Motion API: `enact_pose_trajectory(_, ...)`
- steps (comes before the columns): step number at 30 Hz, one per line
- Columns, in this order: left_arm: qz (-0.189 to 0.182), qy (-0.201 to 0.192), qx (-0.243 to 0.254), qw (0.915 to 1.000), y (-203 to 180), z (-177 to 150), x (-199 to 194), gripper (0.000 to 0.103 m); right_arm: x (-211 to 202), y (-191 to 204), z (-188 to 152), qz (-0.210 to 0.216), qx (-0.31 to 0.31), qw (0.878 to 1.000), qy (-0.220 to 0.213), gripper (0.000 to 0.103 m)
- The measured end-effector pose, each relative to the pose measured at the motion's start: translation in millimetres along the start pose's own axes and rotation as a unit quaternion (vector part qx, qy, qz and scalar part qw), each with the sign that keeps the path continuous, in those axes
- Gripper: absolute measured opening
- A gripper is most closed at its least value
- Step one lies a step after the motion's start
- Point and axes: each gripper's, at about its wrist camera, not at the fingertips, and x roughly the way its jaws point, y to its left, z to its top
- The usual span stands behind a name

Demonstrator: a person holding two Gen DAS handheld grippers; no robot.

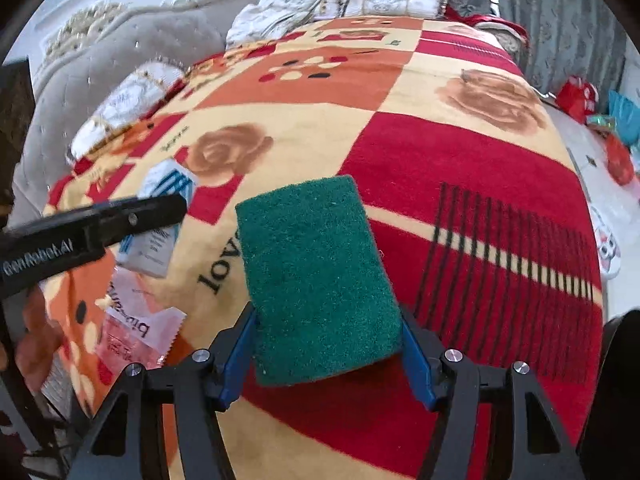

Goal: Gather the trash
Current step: 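Hold the striped box in the left tool while the right tool regrips the sponge, then carry the box and sponge to the black bin and open both tools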

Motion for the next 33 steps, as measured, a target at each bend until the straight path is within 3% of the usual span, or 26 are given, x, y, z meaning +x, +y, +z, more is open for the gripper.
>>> enact_pose_trajectory(9, -0.027, -0.017, 0.041, 0.9986, -50.2, -4.9, -16.1, 0.031, -68.4, -30.3, -11.4, -0.036, 0.042, 0.996, -0.067, 0.062)
enact_pose_trajectory(33, -0.108, -0.010, 0.152, 0.9824, -221.5, -26.3, -18.8, 0.031, -159.1, -152.0, -92.8, -0.133, 0.170, 0.972, -0.092, 0.062)
